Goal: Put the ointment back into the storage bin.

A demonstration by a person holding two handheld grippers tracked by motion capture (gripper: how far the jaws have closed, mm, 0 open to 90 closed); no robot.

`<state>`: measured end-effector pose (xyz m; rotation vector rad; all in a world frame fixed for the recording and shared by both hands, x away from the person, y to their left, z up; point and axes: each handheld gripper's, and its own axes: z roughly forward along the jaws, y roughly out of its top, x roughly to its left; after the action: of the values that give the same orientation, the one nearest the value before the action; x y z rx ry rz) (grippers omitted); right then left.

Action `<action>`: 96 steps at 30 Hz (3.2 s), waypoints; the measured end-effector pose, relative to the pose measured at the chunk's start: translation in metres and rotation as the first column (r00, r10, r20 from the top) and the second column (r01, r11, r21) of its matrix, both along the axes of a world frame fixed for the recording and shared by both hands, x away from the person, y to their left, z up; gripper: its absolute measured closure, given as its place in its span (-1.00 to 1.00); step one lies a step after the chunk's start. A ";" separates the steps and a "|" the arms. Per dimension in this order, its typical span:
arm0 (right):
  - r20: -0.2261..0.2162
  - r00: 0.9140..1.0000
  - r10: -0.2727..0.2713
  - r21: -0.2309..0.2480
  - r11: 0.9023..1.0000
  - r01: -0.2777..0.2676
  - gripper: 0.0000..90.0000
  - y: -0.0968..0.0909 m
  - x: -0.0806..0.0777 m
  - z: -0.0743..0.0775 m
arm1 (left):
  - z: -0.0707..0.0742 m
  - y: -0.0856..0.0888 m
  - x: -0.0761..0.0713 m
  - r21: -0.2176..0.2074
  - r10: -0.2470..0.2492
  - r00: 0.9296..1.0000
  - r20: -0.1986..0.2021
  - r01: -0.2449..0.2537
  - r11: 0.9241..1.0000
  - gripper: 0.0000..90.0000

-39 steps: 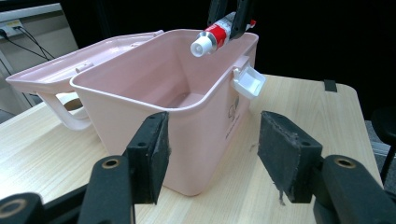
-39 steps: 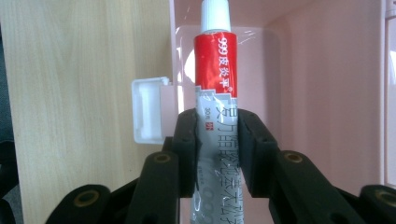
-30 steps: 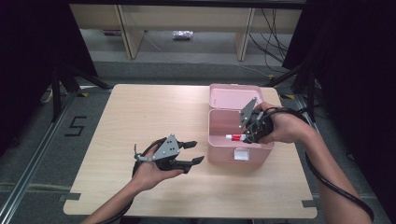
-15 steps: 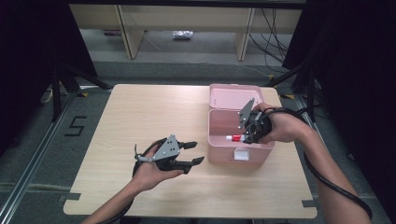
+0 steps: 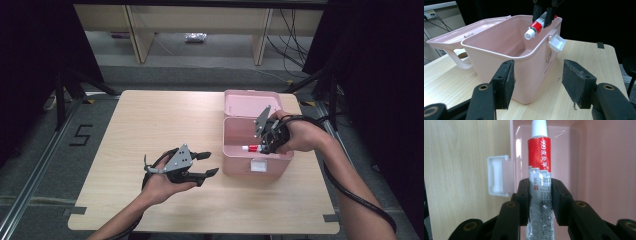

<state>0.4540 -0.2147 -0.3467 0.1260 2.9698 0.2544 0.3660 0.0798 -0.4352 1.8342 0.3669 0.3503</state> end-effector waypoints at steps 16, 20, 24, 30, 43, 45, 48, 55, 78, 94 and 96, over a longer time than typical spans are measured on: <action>-0.005 0.999 0.037 -0.003 0.999 -0.037 0.59 -0.002 0.007 -0.008 | -0.001 -0.001 0.000 0.003 -0.003 1.000 0.000 0.003 1.000 -0.05; -0.033 0.999 -0.032 -0.026 0.999 0.031 0.59 -0.002 0.004 -0.010 | -0.001 -0.002 -0.001 0.005 -0.007 1.000 0.001 0.007 1.000 -0.05; -0.035 0.999 0.018 -0.013 1.000 -0.019 0.59 -0.002 0.008 -0.014 | -0.001 -0.002 -0.001 0.003 -0.006 1.000 0.001 0.006 1.000 -0.05; -0.048 0.998 -0.041 -0.034 0.999 0.040 0.59 -0.003 0.007 -0.016 | -0.002 -0.001 -0.001 0.006 -0.007 1.000 -0.002 0.007 1.000 -0.05; -0.065 0.997 -0.035 -0.048 0.998 0.032 0.59 0.001 0.012 -0.022 | 0.000 -0.001 0.000 0.010 -0.008 1.000 -0.001 0.008 1.000 -0.05; -0.061 0.998 0.004 -0.039 0.999 -0.006 0.59 0.002 0.015 -0.024 | 0.000 -0.001 0.000 0.010 -0.008 1.000 -0.001 0.008 1.000 -0.05; -0.070 0.997 -0.022 -0.050 0.999 0.018 0.59 0.002 0.014 -0.025 | 0.000 -0.002 0.000 0.009 -0.010 1.000 -0.003 0.010 1.000 -0.05; -0.088 0.995 -0.037 -0.067 0.997 0.031 0.59 0.002 0.015 -0.028 | 0.000 -0.002 0.000 0.009 -0.011 1.000 -0.003 0.011 1.000 -0.05; -0.122 0.992 -0.025 -0.051 0.999 0.019 0.59 0.004 0.022 -0.038 | -0.001 -0.004 0.000 -0.003 -0.017 1.000 -0.003 0.017 1.000 -0.05; -0.142 0.989 -0.046 -0.066 0.997 0.037 0.59 0.002 0.029 -0.046 | -0.001 -0.003 -0.001 0.017 -0.014 1.000 -0.008 0.015 1.000 -0.05; -0.118 0.993 -0.021 -0.070 0.997 0.012 0.59 0.001 0.033 -0.048 | -0.002 -0.003 -0.001 0.016 -0.012 1.000 -0.010 0.013 1.000 -0.05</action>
<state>0.4866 -0.2141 -0.3944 0.1628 3.0900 0.1463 0.3654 0.0769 -0.4369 1.8541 0.3605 0.3362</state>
